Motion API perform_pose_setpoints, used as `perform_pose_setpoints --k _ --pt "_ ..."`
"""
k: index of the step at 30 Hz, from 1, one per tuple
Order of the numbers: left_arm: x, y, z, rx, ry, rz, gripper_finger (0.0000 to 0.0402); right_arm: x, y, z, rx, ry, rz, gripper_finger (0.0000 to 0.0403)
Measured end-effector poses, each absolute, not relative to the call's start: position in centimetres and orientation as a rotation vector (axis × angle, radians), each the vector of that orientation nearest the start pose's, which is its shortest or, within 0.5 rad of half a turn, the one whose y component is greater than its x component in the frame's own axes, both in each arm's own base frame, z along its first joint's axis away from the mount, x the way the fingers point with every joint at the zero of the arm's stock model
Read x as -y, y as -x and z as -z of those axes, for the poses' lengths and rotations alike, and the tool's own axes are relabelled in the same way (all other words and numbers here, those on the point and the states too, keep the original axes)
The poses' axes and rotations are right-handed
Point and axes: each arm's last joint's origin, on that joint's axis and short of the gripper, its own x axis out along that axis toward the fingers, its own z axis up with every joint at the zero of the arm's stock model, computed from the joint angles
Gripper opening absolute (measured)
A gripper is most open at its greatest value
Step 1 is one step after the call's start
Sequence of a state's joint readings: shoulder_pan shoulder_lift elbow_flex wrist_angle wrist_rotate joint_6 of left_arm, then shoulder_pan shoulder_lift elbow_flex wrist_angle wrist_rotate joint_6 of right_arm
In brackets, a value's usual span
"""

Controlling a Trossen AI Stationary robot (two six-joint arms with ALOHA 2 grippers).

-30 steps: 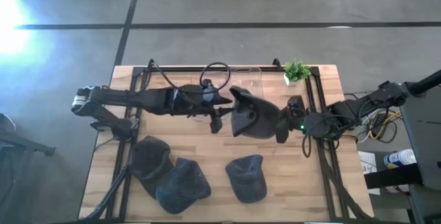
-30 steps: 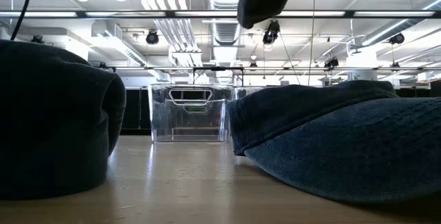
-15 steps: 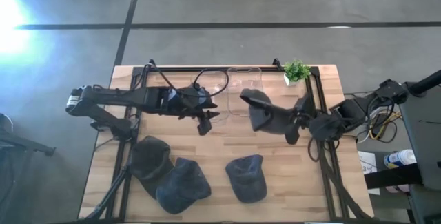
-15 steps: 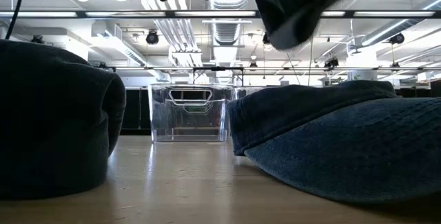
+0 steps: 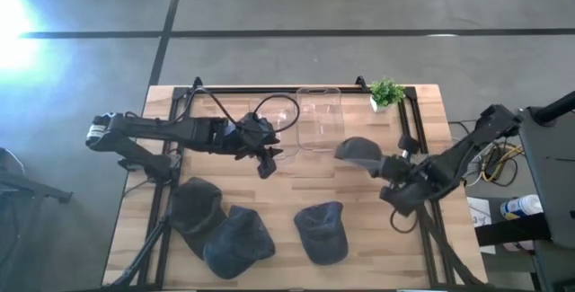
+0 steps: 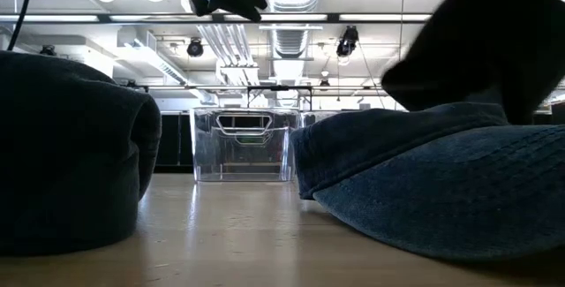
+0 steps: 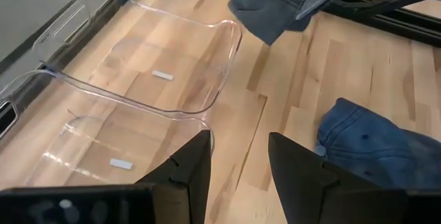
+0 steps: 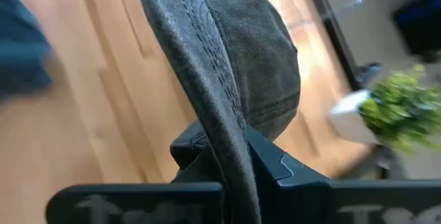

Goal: Pick & Place hat
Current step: Put the right black cap into the right transparent bin

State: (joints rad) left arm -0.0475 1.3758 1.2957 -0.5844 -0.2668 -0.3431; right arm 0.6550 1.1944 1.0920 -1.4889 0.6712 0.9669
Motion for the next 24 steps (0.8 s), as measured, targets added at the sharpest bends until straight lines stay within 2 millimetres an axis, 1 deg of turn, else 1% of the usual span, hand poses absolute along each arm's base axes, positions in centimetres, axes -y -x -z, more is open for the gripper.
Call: perform_pose_setpoints --k 3,6,10,14,17,20,24 --pt "0.6 -29.3 -34.2 -0.616 0.219 -0.336 0.014 -9.9 -14.8 -28.3 -1.139 0.24 0.606 0.0013" --pt "0.5 -29.3 -34.1 -0.612 0.211 -0.358 0.014 -11.1 -15.4 -26.9 -1.222 0.328 0.567 0.0013" --pt "0.5 -29.3 -34.2 -0.604 0.209 -0.368 0.014 -12.6 -16.3 -24.6 -1.349 0.444 0.547 0.0013" --pt "0.5 -29.3 -34.2 -0.602 0.209 -0.368 0.014 -14.0 -16.8 -22.5 -1.416 0.538 0.561 0.0013" --pt "0.5 -29.3 -34.2 -0.603 0.209 -0.367 0.014 -14.8 -17.1 -21.1 -1.444 0.567 0.592 0.0013" --pt "0.5 -29.3 -34.2 -0.603 0.209 -0.367 0.014 -15.4 -17.3 -20.1 -1.482 0.541 0.638 0.0016" --pt "0.5 -29.3 -34.2 -0.603 0.209 -0.366 0.014 -16.2 -17.5 -19.5 -1.482 0.448 0.699 0.0048"
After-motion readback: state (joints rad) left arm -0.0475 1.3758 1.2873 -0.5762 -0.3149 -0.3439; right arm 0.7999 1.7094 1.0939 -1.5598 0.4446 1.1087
